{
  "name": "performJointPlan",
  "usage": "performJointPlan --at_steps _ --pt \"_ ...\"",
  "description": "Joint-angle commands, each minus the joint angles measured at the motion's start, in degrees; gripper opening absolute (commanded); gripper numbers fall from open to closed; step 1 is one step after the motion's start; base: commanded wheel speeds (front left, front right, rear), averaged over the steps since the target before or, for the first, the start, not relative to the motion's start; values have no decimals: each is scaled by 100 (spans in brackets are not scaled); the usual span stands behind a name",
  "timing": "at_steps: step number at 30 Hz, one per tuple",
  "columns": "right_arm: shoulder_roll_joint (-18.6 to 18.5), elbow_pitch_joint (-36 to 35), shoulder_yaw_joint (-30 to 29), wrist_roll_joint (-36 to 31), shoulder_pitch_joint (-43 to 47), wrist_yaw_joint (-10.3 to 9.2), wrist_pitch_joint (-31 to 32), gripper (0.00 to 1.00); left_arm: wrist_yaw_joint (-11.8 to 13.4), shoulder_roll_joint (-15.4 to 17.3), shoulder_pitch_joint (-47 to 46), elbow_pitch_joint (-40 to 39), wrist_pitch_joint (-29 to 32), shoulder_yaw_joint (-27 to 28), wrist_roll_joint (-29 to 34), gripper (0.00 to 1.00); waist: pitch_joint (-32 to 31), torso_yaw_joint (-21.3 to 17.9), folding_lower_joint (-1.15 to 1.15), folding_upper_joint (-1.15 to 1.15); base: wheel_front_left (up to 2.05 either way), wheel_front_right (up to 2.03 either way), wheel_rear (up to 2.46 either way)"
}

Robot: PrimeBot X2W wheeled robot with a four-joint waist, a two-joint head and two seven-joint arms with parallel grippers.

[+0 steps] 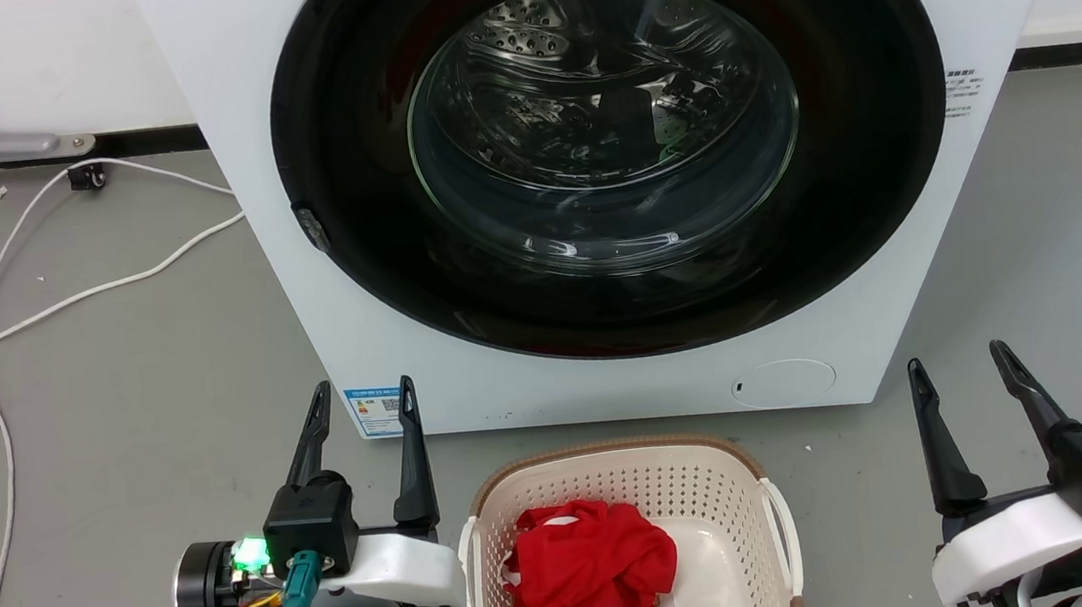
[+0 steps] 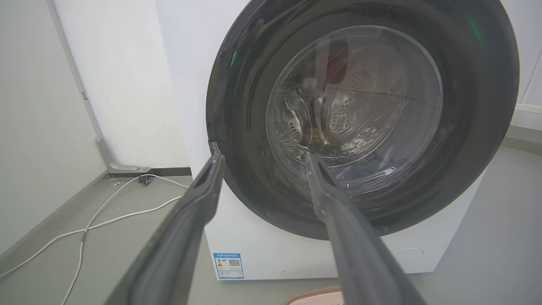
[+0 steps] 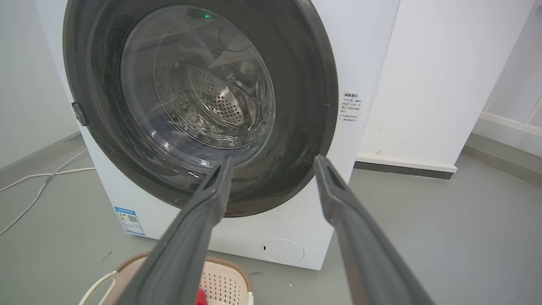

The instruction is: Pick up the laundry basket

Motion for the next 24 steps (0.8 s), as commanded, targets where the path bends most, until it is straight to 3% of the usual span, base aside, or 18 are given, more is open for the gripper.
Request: performJointPlan --at_steps 1,12,24 --pt "1 -34 11 -12 68 -2 4 100 -9 4 -30 12 -29 6 -7 100 -5 -1 0 0 0 0 0" --pt "1 -56 8 33 -7 -2 78 100 -76 4 -115 159 -28 -8 -7 100 189 -30 0 0 0 0 0" --pt "2 256 50 186 -439 -2 312 100 -310 6 -640 976 -22 96 -222 100 1352 -128 0 0 0 0 0"
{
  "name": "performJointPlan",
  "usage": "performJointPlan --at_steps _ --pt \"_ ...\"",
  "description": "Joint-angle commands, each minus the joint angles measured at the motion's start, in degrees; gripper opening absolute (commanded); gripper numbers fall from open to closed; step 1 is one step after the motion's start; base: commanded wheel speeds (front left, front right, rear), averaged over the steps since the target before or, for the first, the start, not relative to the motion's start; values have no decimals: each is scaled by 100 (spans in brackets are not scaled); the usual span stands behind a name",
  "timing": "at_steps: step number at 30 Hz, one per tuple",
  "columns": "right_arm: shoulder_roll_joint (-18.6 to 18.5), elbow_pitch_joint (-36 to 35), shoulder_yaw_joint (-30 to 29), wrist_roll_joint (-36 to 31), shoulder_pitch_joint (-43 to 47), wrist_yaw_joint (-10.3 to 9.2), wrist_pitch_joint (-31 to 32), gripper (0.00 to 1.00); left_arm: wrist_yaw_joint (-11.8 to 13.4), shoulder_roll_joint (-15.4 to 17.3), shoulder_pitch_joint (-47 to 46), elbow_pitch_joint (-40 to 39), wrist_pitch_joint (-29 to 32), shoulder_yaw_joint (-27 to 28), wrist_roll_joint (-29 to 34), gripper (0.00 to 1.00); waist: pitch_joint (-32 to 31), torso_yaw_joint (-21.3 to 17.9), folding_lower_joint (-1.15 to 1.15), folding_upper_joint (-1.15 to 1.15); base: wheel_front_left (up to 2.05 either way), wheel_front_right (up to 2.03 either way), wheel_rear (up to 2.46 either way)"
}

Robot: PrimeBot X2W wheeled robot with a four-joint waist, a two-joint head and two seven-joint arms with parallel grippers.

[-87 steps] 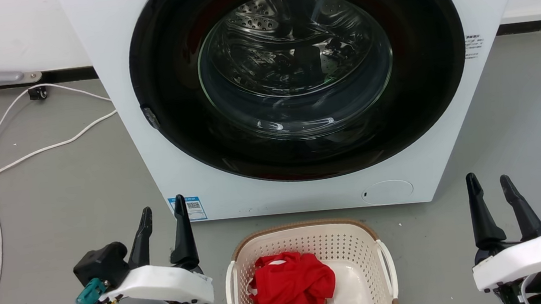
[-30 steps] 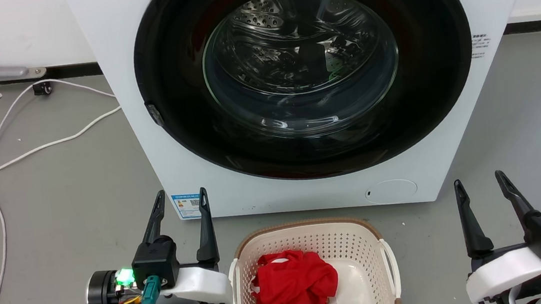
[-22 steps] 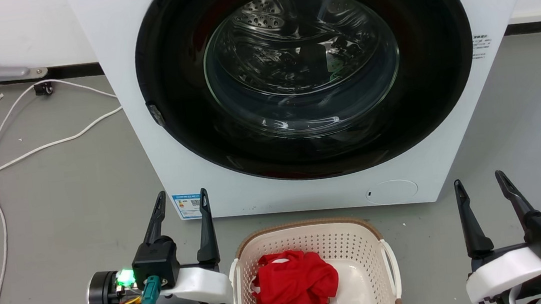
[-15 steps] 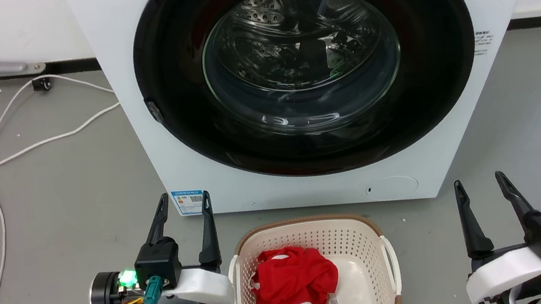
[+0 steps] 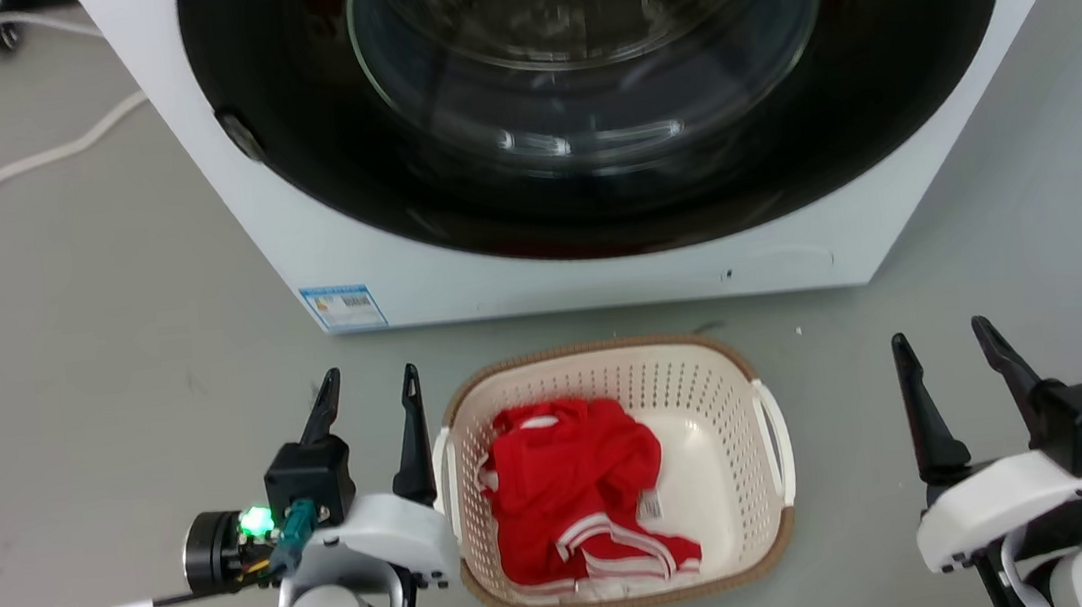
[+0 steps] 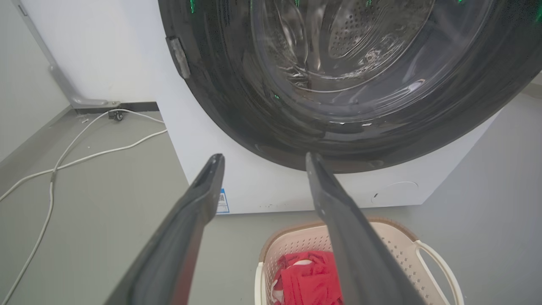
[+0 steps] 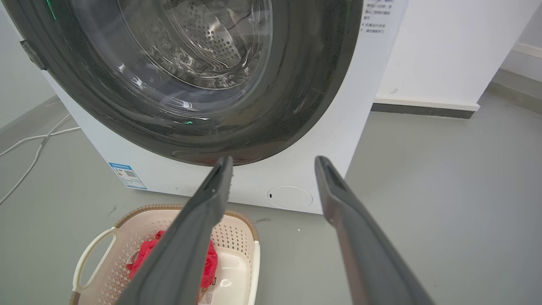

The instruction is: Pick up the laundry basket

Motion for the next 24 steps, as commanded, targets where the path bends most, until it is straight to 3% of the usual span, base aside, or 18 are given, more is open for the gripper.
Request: performJointPlan --at_steps 1,13,24 --pt "3 60 26 61 -141 -2 2 100 -46 8 -169 132 -16 31 -56 100 448 -22 0 0 0 0 0" --pt "2 1493 245 266 -1085 -2 96 100 -414 84 -1279 1963 9 252 -448 100 1727 -132 0 0 0 0 0" --pt "2 3296 624 576 -2457 -3 355 100 -890 291 -2543 3631 613 296 -863 100 2563 -341 0 0 0 0 0"
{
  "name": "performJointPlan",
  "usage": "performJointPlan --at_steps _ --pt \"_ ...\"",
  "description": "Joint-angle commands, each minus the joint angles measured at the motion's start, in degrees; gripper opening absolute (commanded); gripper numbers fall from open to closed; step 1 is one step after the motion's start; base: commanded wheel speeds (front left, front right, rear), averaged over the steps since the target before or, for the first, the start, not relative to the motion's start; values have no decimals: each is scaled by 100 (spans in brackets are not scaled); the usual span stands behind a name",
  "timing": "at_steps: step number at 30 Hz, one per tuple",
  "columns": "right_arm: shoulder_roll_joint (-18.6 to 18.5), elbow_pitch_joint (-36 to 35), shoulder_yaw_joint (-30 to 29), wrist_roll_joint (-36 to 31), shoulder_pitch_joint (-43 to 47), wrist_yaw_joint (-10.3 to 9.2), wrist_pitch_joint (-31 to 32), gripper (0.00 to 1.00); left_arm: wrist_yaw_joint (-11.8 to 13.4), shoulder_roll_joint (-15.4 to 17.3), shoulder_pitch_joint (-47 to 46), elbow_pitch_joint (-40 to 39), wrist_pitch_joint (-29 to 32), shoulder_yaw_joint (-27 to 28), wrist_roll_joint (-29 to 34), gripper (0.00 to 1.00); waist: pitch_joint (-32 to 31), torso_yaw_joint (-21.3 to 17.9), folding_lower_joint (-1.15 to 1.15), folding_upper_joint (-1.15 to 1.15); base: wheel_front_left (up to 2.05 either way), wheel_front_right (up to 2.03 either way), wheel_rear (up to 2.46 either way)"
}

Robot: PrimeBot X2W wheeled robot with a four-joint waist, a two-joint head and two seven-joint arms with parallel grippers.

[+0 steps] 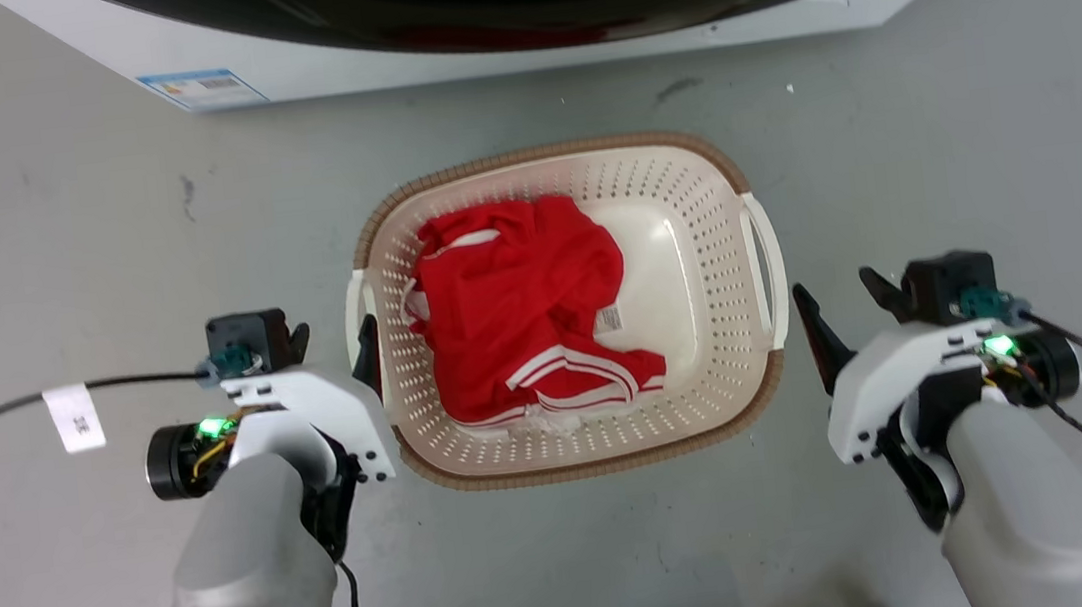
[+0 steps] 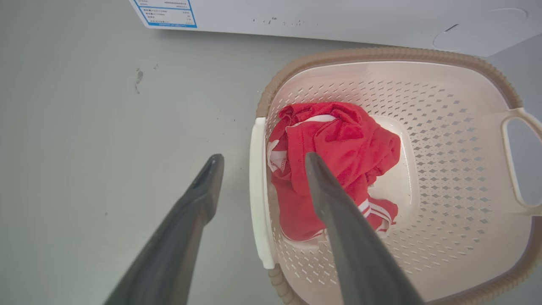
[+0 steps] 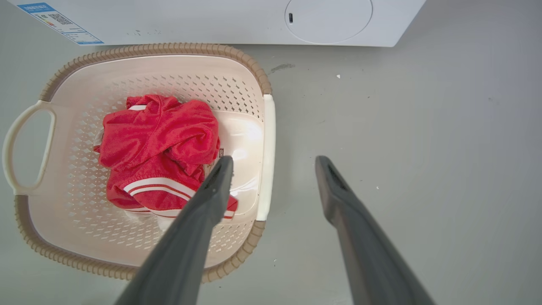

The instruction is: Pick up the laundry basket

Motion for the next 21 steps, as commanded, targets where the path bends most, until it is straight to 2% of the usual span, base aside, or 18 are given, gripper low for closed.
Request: performJointPlan --at_steps 1,11,21 --pt "1 201 61 31 -268 -3 6 100 -52 51 -192 161 73 7 -70 100 232 -97 -1 0 0 0 0" --pt "1 1543 661 428 -1576 -3 123 100 -157 253 -1129 1020 622 -117 -413 100 825 -199 -1 0 0 0 0" --pt "1 2462 1313 767 -2661 -4 406 100 -166 417 -1797 1233 1259 -476 -831 100 1361 -228 -1 0 0 0 0"
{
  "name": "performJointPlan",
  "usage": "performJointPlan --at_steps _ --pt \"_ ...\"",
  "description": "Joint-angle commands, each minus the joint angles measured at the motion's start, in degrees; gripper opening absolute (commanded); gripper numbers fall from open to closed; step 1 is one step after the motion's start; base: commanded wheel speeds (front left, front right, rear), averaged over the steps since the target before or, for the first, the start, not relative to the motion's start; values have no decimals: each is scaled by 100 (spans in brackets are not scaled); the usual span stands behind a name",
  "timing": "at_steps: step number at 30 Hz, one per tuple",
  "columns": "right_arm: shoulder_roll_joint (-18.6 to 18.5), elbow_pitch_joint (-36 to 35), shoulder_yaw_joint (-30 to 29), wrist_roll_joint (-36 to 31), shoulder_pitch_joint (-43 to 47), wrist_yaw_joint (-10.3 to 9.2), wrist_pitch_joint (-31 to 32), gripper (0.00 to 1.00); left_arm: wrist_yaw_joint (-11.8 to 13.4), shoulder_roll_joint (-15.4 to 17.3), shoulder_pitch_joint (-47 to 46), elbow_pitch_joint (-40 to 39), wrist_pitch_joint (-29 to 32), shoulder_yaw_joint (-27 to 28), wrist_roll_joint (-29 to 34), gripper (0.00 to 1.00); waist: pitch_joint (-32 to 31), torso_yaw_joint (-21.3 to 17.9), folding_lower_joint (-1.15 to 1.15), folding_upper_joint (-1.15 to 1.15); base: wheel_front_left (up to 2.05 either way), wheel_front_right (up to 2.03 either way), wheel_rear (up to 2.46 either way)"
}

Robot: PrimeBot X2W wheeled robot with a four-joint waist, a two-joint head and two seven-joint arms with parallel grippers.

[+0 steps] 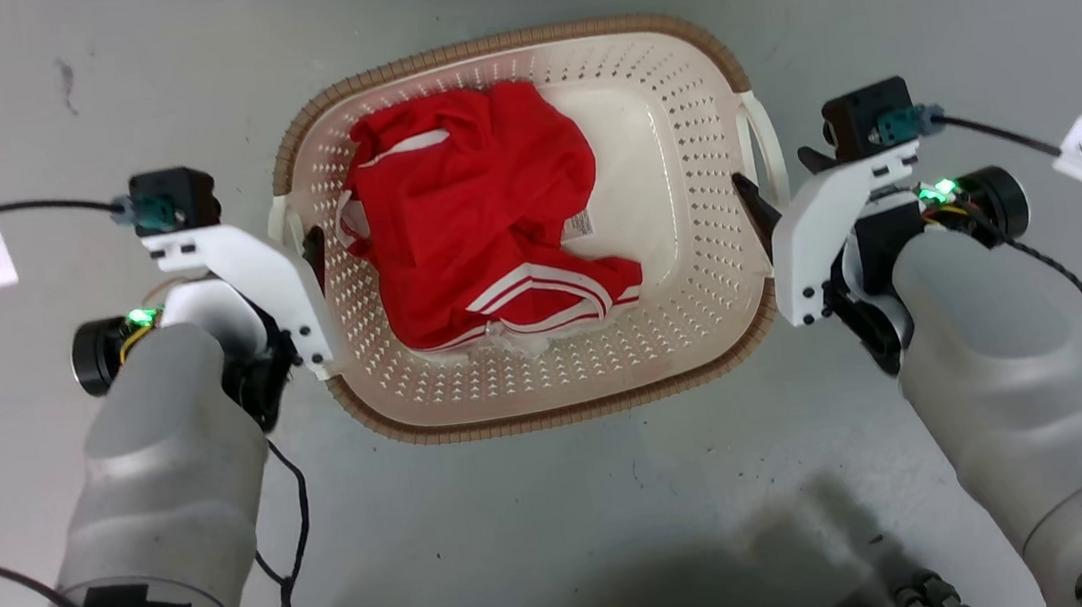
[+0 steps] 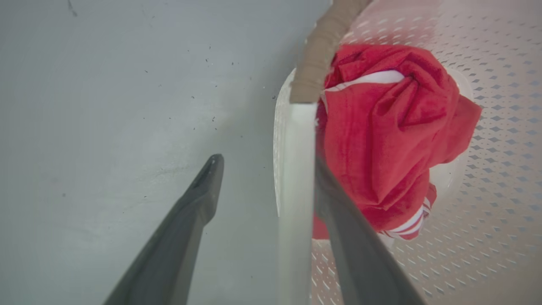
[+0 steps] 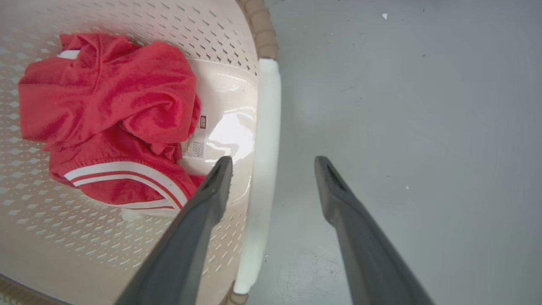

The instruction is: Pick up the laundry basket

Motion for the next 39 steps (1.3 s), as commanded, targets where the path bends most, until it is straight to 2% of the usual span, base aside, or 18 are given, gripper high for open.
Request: performJointPlan --at_steps 1,8,9,10,11,32,39 --pt "1 98 97 83 -204 -3 50 100 -2 34 -144 6 87 -80 -60 100 139 -4 -1 0 0 0 0" --pt "0 445 475 456 -587 -3 403 100 -3 122 -421 4 368 -382 -323 100 360 15 -1 0 0 0 0" --pt "0 464 530 513 -615 -3 449 59 -3 98 -432 3 436 -436 -375 75 374 15 -1 0 0 0 0" --pt "2 475 582 574 -645 -2 496 32 -4 69 -429 -6 502 -476 -441 0 386 15 -1 0 0 0 0" --pt "1 476 639 667 -646 -2 544 0 -4 69 -439 -19 556 -522 -487 0 394 22 -1 0 0 0 0" --pt "-1 497 1585 1648 -660 6 885 0 1 261 -490 -82 925 -1376 -1192 0 38 -16 -1 0 0 0 0" --pt "7 542 1874 2028 -452 6 1369 0 1 177 -311 46 1202 -1570 -1451 0 -642 -16 -1 0 0 0 0"
